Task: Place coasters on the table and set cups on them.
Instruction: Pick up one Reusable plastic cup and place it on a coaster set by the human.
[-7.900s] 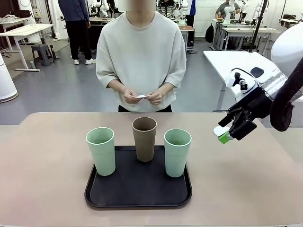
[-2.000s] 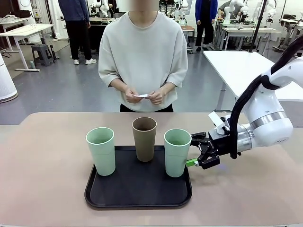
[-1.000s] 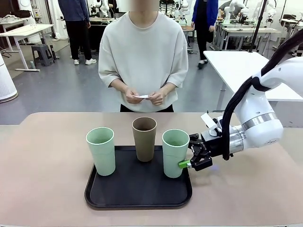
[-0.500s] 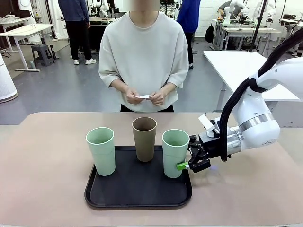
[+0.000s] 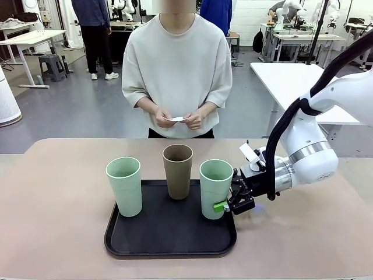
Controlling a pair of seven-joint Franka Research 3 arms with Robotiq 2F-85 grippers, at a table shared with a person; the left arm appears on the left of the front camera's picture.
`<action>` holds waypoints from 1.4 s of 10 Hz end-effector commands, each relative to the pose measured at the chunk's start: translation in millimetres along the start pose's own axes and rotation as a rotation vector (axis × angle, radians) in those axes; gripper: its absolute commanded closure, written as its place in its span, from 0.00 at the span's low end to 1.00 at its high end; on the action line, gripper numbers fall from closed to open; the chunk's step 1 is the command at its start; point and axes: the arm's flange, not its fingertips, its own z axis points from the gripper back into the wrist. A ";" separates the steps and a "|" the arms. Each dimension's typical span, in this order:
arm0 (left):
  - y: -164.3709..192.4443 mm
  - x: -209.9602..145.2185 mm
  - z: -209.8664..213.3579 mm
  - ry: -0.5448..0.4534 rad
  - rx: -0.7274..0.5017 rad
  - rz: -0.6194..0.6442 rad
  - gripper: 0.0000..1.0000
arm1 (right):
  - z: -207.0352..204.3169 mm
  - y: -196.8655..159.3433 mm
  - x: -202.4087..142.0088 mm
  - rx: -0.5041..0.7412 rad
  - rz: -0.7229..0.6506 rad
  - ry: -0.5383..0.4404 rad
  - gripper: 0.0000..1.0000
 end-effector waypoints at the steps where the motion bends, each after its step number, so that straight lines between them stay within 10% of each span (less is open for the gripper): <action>1: -1.2 -1.4 0.2 -0.007 -0.010 0.000 0.00 | -6.7 -6.9 -3.9 -0.017 0.033 -0.042 0.54; 2: -1.2 -1.4 0.2 -0.007 -0.010 0.000 0.00 | -6.1 -6.9 -4.5 -0.012 0.037 -0.055 0.93; 5: -1.2 -1.4 0.2 -0.007 -0.010 0.000 0.00 | -3.9 -7.1 -6.0 -0.014 0.038 -0.081 1.00; 7: -1.2 -1.4 0.2 -0.007 -0.010 0.000 0.00 | -0.2 -4.1 1.4 -0.031 0.011 -0.084 0.42; 14: -1.2 -1.4 0.2 -0.007 -0.010 0.000 0.00 | 85.2 19.3 177.1 -0.172 -0.071 0.103 0.42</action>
